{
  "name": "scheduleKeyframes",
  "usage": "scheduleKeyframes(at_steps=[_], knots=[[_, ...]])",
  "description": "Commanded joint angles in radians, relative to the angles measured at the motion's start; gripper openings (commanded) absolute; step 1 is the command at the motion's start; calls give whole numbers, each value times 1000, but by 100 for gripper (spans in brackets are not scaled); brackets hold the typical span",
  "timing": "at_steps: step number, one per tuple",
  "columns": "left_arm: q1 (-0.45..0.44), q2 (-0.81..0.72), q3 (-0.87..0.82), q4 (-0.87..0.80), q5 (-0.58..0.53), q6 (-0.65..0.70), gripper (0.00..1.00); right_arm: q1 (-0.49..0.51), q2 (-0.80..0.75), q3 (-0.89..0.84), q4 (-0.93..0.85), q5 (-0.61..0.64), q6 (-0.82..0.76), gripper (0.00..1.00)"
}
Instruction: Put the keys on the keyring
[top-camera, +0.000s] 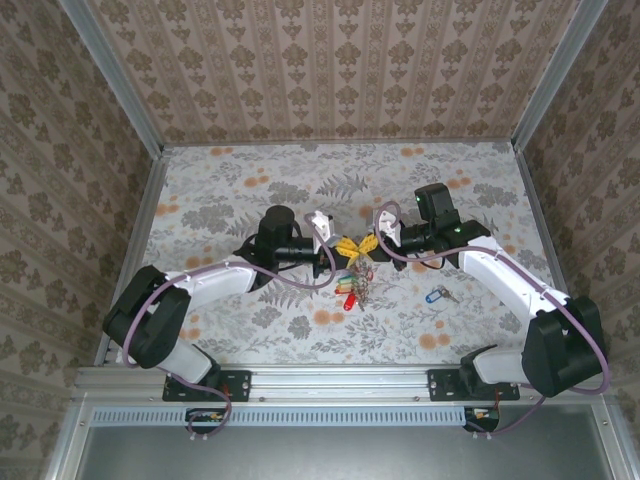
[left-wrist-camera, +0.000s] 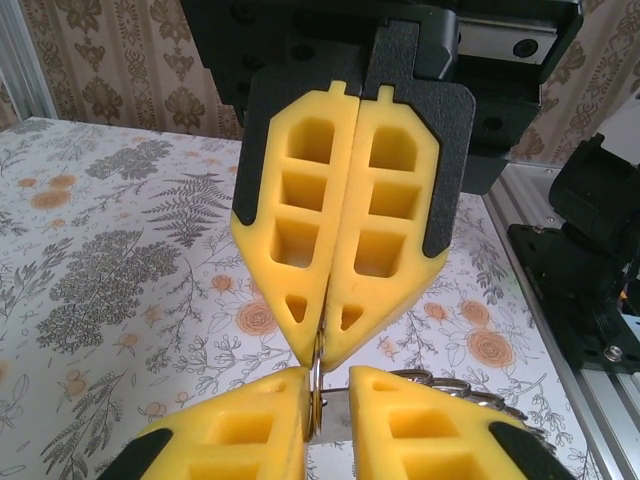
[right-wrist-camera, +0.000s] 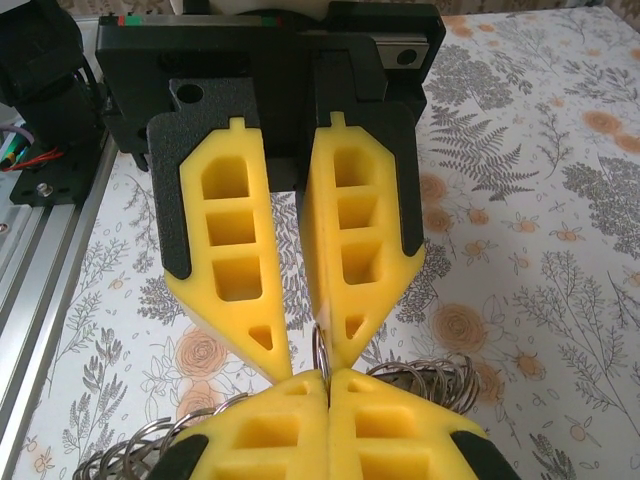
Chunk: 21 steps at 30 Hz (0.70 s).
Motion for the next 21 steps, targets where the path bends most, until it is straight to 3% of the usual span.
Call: scheduleKeyframes(at_steps=[1, 4, 7, 12, 15, 17, 19, 21], knots=[[-21, -18, 26, -26, 7, 37, 18, 3, -1, 29, 40, -69, -4, 0], [-23, -19, 28, -40, 0, 46, 12, 3, 1, 29, 46, -75, 2, 0], [-25, -21, 30, -49, -16, 53, 0, 3, -2, 26, 47, -80, 5, 0], [-24, -44, 8, -42, -64, 69, 0, -1, -27, 6, 52, -22, 24, 0], [-22, -60, 5, -42, -86, 77, 0, -14, -67, -18, 77, 36, 110, 18], [-23, -72, 4, -45, -103, 77, 0, -32, -116, -59, 144, 70, 214, 23], [-22, -80, 1, -41, -113, 77, 0, -51, -165, -111, 241, 208, 402, 27], [-22, -90, 1, -50, -135, 71, 0, -68, -200, -142, 263, 491, 625, 30]])
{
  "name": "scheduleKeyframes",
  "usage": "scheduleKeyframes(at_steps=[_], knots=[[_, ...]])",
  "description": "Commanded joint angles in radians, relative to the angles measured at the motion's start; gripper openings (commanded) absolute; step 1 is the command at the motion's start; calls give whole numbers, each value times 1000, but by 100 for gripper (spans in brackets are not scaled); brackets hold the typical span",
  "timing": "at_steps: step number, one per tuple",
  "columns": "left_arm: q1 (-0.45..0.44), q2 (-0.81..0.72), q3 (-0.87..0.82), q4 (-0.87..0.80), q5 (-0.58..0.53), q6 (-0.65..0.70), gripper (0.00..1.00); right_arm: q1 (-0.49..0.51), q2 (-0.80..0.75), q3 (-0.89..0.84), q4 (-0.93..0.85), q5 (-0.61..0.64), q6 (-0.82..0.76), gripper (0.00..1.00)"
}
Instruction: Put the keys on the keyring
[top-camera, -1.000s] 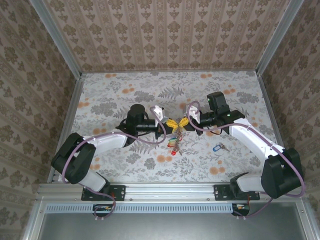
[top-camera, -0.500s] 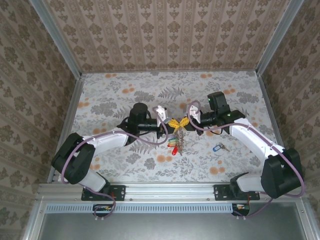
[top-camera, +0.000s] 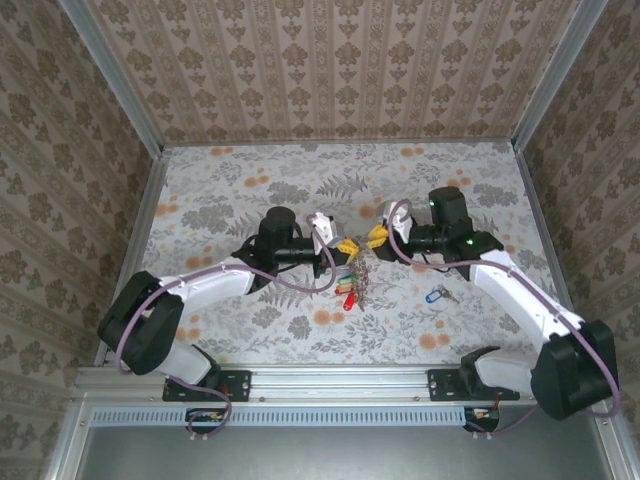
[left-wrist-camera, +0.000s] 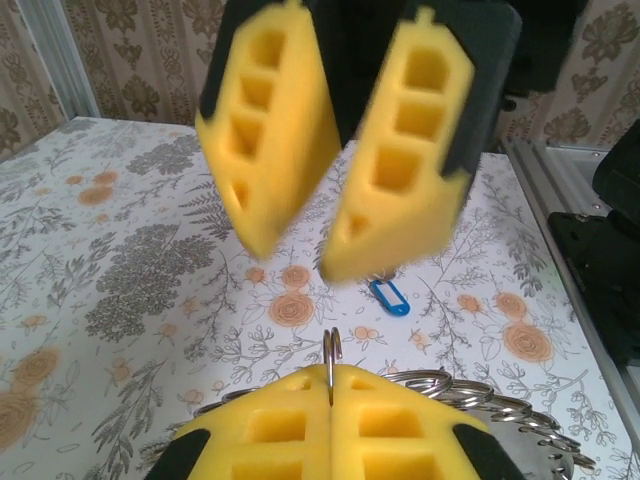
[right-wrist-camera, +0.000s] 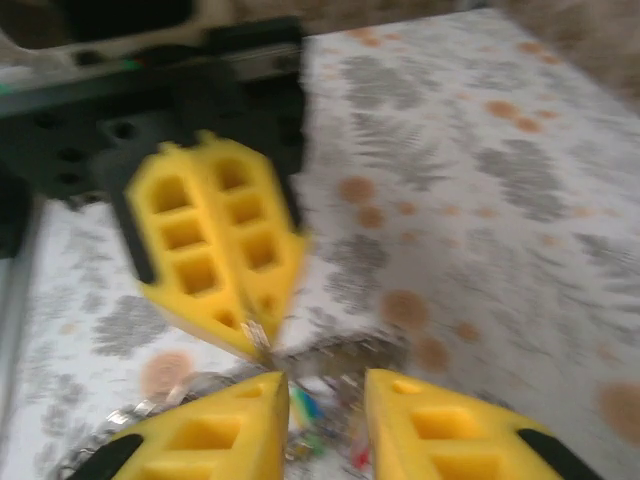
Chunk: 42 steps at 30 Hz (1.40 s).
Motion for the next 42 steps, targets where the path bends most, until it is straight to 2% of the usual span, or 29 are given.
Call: scheduleKeyframes(at_steps=[1, 3, 4, 7, 9, 11, 16, 22, 30, 36, 41, 42], knots=[[-3, -50, 2, -2, -36, 18, 0, -35, -55, -40, 58, 442, 409, 30], [0, -59, 3, -12, -38, 15, 0, -78, -44, -15, -107, 667, 606, 30], [0, -62, 1, -15, -38, 13, 0, -111, -30, 3, -195, 704, 681, 29], [3, -71, 9, -40, -47, -2, 0, -244, 30, 14, -414, 665, 838, 27], [7, -75, 7, -44, -41, -1, 0, -319, 57, -20, -463, 588, 885, 25], [6, -80, -2, -30, -44, 2, 0, -348, 63, -64, -461, 555, 901, 27], [10, -85, -8, -34, -58, 3, 0, -350, 88, -104, -475, 581, 891, 31], [12, -98, -17, -39, -54, 10, 0, -345, 172, -114, -496, 544, 872, 34], [14, -99, -16, -35, -52, 5, 0, -335, 258, -121, -491, 541, 864, 33], [14, -94, -12, -33, -44, 0, 0, -323, 283, -120, -482, 565, 866, 30], [14, -94, -13, -34, -46, -2, 0, -303, 278, -118, -481, 561, 859, 21], [14, -93, -12, -38, -46, -2, 0, -300, 278, -120, -481, 560, 855, 17]])
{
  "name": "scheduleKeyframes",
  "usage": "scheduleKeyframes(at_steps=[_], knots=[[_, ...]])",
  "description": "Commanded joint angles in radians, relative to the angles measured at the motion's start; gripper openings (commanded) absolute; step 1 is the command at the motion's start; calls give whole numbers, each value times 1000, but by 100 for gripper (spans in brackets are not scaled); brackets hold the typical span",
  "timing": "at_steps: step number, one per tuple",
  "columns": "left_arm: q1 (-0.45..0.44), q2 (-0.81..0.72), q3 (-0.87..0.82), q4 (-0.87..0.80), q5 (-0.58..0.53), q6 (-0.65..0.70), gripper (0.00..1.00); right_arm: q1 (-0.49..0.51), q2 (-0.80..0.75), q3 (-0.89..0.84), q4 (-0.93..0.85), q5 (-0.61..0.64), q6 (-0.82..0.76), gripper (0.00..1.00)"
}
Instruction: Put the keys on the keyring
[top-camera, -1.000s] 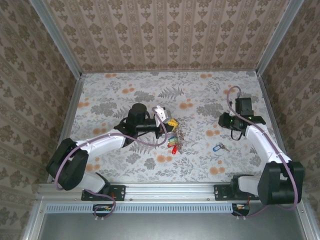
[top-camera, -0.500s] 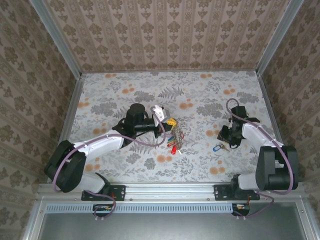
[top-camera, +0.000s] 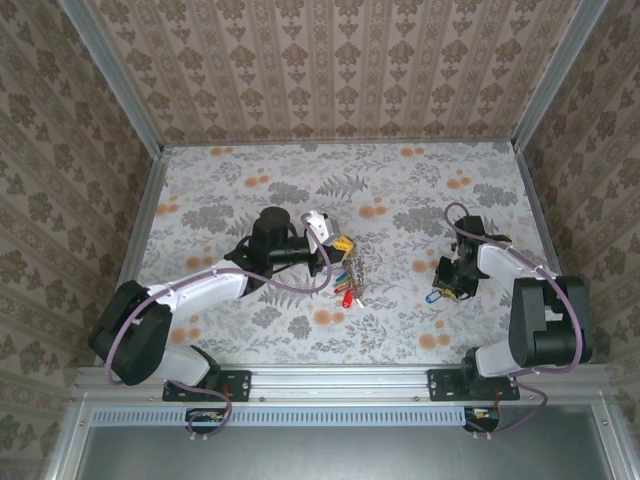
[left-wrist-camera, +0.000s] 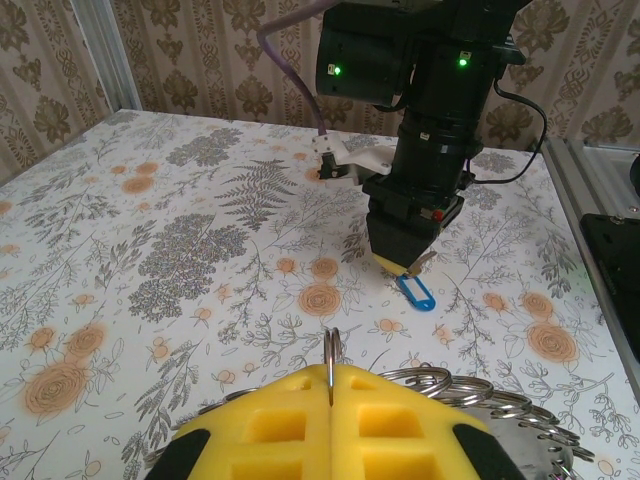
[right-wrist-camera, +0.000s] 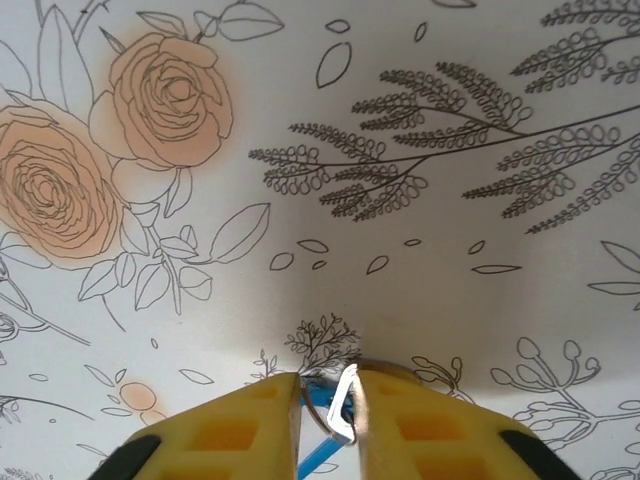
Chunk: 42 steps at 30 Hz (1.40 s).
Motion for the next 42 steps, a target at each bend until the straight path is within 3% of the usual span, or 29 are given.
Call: scheduleKeyframes(at_steps=[1, 31, 42], knots=[[7, -26, 1, 19, 19, -4, 0, 13, 5, -7, -33, 14, -5, 13], [6, -21, 7, 14, 16, -11, 0, 28, 18, -3, -51, 51, -4, 14], [6, -23, 10, 7, 18, -8, 0, 38, 2, -2, -54, 60, -5, 8]])
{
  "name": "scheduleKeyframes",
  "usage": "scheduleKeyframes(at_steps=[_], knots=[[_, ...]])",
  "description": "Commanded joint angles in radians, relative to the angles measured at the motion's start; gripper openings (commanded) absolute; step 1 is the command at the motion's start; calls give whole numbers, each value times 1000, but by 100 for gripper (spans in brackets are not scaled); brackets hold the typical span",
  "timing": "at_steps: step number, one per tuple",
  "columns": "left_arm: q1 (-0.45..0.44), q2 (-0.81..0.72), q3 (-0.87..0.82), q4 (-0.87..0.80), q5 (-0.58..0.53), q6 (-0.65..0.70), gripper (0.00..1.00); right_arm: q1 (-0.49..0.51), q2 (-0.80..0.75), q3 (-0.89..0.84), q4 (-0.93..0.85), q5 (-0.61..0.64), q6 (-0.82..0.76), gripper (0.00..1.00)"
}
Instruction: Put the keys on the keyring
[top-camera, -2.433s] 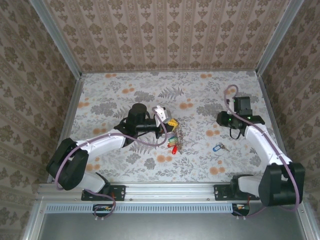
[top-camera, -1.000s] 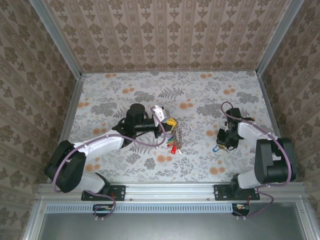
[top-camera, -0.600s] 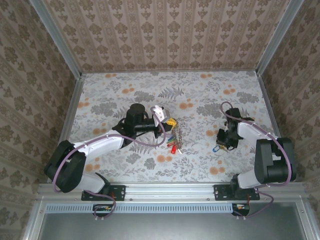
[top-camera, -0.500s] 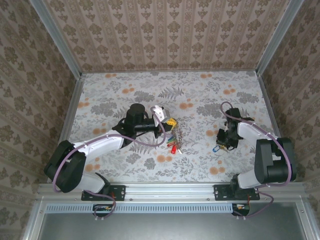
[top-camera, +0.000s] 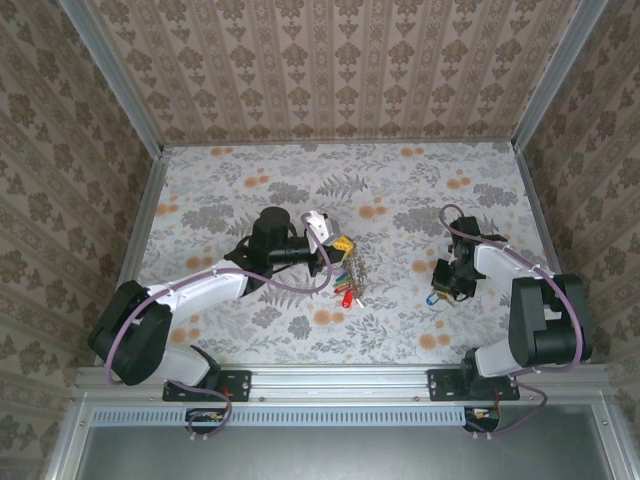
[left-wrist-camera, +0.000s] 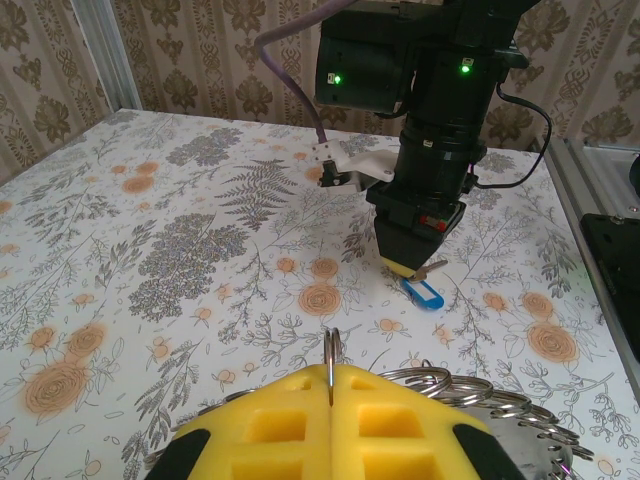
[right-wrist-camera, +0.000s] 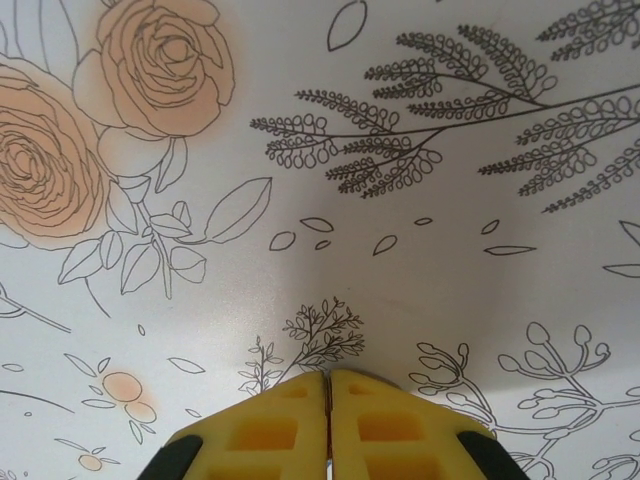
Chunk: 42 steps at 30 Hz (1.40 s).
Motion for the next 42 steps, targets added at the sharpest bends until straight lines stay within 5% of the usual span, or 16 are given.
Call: scheduleKeyframes(at_steps=[1, 10, 15, 18, 22, 23, 26, 28, 36, 42], knots=[[6, -24, 9, 7, 19, -8, 0, 9, -7, 0, -37, 28, -4, 8], [7, -26, 7, 8, 9, -10, 0, 70, -201, -12, 56, -35, -64, 4], [7, -26, 9, 9, 5, -14, 0, 185, -382, -52, 239, -134, -187, 4], [7, -27, 8, 13, 1, -13, 0, 285, -478, -90, 308, 0, -330, 3], [7, -32, 12, 3, 2, -17, 0, 291, -457, -2, 201, 191, -276, 3], [8, -33, 10, 7, 0, -16, 0, 278, -414, 43, 143, 174, -246, 1], [8, -34, 6, 11, -5, -20, 0, 216, -266, 151, 43, -214, -255, 0], [6, -36, 8, 11, -4, -21, 0, 230, -224, 164, 79, -355, -254, 0], [5, -39, 5, 15, 10, -22, 0, 308, -480, -74, 533, -525, -523, 0], [-5, -21, 10, 15, 54, -16, 0, 314, -548, -64, 459, -618, -756, 0]])
